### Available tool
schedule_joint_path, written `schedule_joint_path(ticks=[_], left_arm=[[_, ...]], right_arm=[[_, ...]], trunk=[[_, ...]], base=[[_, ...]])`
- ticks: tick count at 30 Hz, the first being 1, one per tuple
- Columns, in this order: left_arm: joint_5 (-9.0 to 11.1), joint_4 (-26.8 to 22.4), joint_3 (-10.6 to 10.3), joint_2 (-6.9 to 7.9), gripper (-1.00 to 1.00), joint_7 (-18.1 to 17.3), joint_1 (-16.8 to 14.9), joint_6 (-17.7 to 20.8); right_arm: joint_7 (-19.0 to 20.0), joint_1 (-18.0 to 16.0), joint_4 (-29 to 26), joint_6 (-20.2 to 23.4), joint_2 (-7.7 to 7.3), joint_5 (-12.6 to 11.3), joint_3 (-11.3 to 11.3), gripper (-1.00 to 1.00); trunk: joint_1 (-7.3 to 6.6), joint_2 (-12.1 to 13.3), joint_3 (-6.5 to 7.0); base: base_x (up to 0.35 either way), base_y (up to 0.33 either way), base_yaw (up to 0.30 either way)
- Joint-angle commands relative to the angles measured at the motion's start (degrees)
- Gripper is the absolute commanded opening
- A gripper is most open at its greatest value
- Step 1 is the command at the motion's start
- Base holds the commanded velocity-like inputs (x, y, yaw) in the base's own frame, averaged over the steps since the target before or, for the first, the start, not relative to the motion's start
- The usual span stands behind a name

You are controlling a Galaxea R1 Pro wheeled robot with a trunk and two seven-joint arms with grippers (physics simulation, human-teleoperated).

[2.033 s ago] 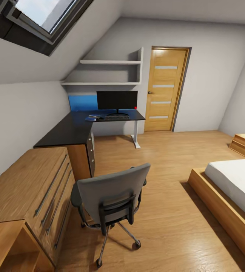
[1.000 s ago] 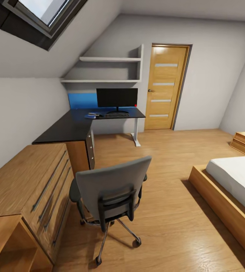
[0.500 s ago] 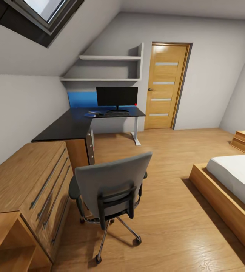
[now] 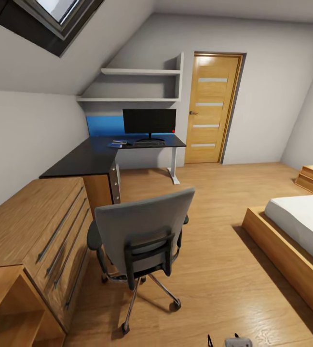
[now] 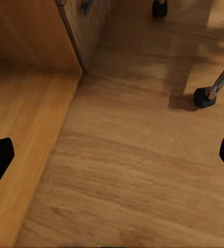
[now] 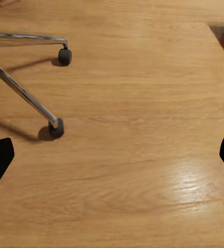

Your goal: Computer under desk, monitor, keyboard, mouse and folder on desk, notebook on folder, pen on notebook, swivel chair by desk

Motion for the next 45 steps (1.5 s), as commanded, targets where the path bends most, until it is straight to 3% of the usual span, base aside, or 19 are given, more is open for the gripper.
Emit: schedule_joint_path(ticks=[1,5,9,11,13,14,18,21,25,26,29,30,32,35,41,45], left_arm=[[0.2,-0.4,-0.3,0.15,1.0,0.6,0.0,-0.1],[0.4,-2.1,1.1,1.16,1.0,0.8,0.0,0.0],[0.3,-3.1,1.3,1.23,1.0,0.7,-0.4,0.3],[0.3,-6.1,1.4,1.76,1.0,0.8,-5.6,9.9],[0.4,-6.6,1.5,1.96,1.0,0.8,-10.2,19.2],[1.4,-6.9,4.2,1.98,1.0,0.4,-21.2,30.6],[1.7,-7.0,5.5,1.98,1.0,0.4,-28.3,37.2],[1.7,-7.0,5.8,2.07,1.0,0.3,-30.1,38.9],[1.9,-7.0,6.2,2.66,1.0,0.3,-31.2,40.0],[2.0,-7.0,6.9,2.83,1.0,0.3,-32.0,40.3],[2.1,-7.0,8.4,3.33,1.0,0.3,-32.8,40.5],[2.1,-7.0,8.9,3.58,1.0,0.3,-33.0,40.5],[2.2,-6.9,12.0,4.91,1.0,0.3,-33.3,40.6],[2.3,-6.5,14.4,5.42,1.0,0.1,-33.5,40.4],[2.1,-6.3,15.2,5.55,1.0,-0.1,-33.5,40.0],[2.0,-6.3,15.2,5.56,1.0,-0.1,-33.5,38.8]], right_arm=[[-0.5,0.0,-0.3,-0.1,-0.04,-0.1,0.4,1.0],[-0.6,0.0,2.8,-0.5,0.07,-0.2,0.4,1.0],[-0.6,-0.1,0.9,-0.6,-0.2,-0.1,0.4,1.0],[-0.8,-0.4,-5.7,0.3,-0.19,-0.3,0.3,1.0],[-0.9,-2.1,-7.3,2.0,-0.14,-1.0,0.2,1.0],[-0.9,-13.2,-7.6,11.9,0.0,-5.3,0.2,1.0],[-0.9,-19.0,-7.7,15.8,0.2,-7.7,0.2,1.0],[-0.9,-20.9,-7.7,17.7,0.41,-8.2,0.2,1.0],[-0.9,-25.2,-7.8,24.6,0.54,-8.5,0.2,1.0],[-0.9,-27.8,-7.6,27.4,0.47,-8.5,0.1,1.0],[-0.8,-29.5,-7.5,29.0,0.33,-8.5,0.1,1.0],[-0.8,-29.7,-7.5,29.3,0.3,-8.5,0.1,1.0],[-0.8,-30.4,-7.4,30.0,0.19,-8.5,0.1,1.0],[-0.5,-30.6,-7.2,30.1,0.32,-8.5,0.2,1.0],[-0.4,-30.7,-4.4,29.9,0.86,-8.5,0.3,1.0],[-0.8,-30.6,-3.8,29.3,3.19,-8.3,0.3,1.0]], trunk=[[0.22,-0.4,-0.24],[1.1,-2.0,-0.96],[1.98,-3.6,-1.68],[2.42,-4.5,-2.04],[2.86,-5.3,-2.4],[3.08,-5.7,-2.58],[3.96,-7.3,-3.29],[4.61,-8.5,-3.83],[5.49,-10.1,-4.55],[5.71,-10.5,-4.73],[6.37,-11.7,-5.27],[6.59,-12.1,-5.45],[7.03,-12.9,-5.81],[7.69,-14.1,-6.35],[9.01,-16.5,-7.42],[9.23,-16.9,-7.6]], base=[[0.0,0.0,0.0],[0.0,0.0,0.0],[0.0,0.0,0.0],[0.0,0.0,0.0],[0.0,0.0,0.0],[0.0,0.0,0.0],[0.0,0.0,0.0],[0.0,0.0,0.0],[0.0,0.0,0.0],[0.0,0.0,0.0],[0.0,0.0,0.0],[0.0,0.0,0.0],[0.0,0.0,0.0],[0.0,0.0,0.0],[0.0,0.0,0.0],[0.0,0.0,0.0]])
